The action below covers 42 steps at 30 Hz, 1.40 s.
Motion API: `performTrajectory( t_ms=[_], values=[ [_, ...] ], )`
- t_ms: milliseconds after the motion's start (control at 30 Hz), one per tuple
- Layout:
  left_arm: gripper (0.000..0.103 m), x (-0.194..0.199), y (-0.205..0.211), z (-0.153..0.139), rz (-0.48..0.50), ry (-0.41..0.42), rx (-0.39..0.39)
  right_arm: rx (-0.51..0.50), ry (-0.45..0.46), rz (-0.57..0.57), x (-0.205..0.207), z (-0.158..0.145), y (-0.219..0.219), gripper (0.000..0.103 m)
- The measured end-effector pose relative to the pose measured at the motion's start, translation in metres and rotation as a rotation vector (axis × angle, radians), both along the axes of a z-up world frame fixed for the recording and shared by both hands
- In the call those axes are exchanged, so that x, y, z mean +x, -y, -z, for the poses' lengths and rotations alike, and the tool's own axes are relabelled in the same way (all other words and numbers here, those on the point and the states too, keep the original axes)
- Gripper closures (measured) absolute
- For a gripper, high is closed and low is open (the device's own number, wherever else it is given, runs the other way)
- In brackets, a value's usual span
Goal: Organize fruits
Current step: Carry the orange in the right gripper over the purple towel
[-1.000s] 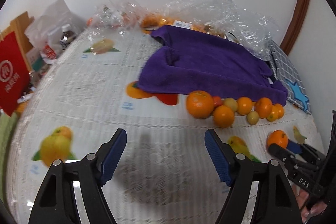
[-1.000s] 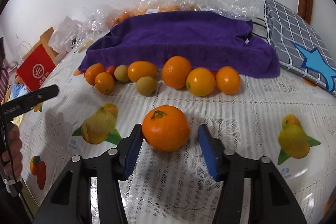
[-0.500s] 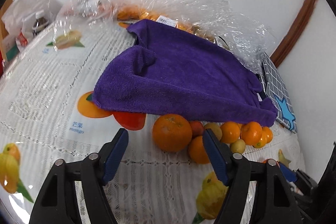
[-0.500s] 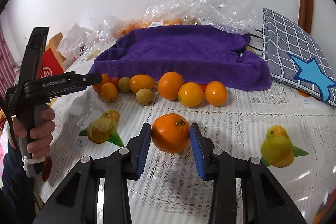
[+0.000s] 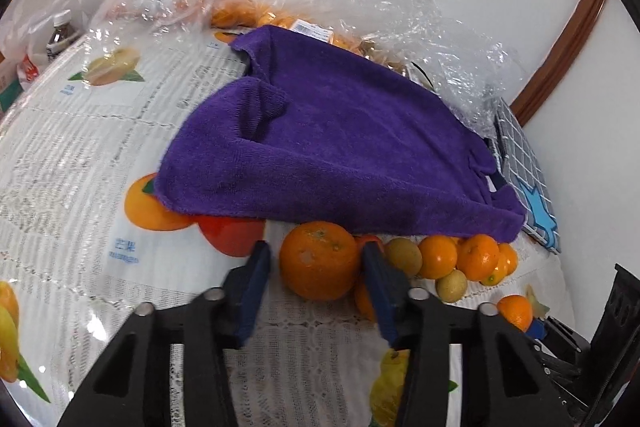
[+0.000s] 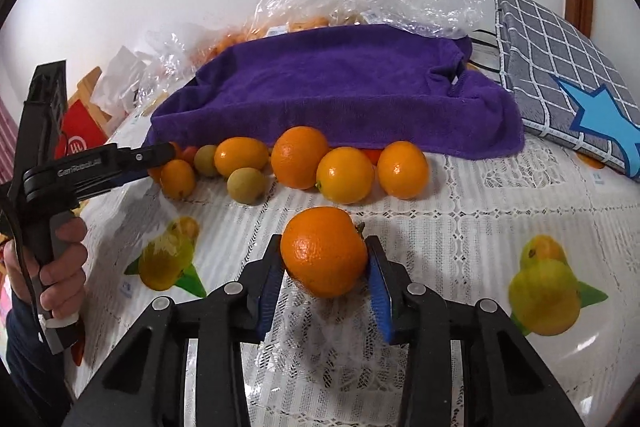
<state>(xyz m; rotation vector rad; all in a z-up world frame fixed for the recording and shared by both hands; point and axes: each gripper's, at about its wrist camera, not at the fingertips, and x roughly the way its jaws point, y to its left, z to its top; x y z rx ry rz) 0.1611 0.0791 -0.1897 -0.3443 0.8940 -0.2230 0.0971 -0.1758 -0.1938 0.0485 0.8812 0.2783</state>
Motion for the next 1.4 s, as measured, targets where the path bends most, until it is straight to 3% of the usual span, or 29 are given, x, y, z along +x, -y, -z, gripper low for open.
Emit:
performTrajectory(
  t_ms=[200,333,733,1000,1400],
  values=[
    [0.064,-0.001,-0.003,-0.003,-0.009,-0.024,-0.012,0.006,0.0,0.009,0.001,-0.01,0.006,0.064],
    [0.064,-0.008,-0.004,-0.013,-0.03,-0.016,0.024,0.001,0.037,0.015,-0.001,-0.024,0.008,0.064],
    [0.064,-0.007,0.0,-0.075,-0.015,0.046,0.088,0.018,0.095,0.071,0.018,-0.072,0.02,0.064],
    [0.064,0.018,-0.001,-0.106,-0.013,0.076,0.094,0.019,0.129,0.093,0.043,-0.095,0.021,0.064],
    [0.064,0.073,0.007,-0.121,-0.001,0.074,0.14,0.026,0.124,0.129,0.095,-0.1,0.029,0.064]
  ],
)
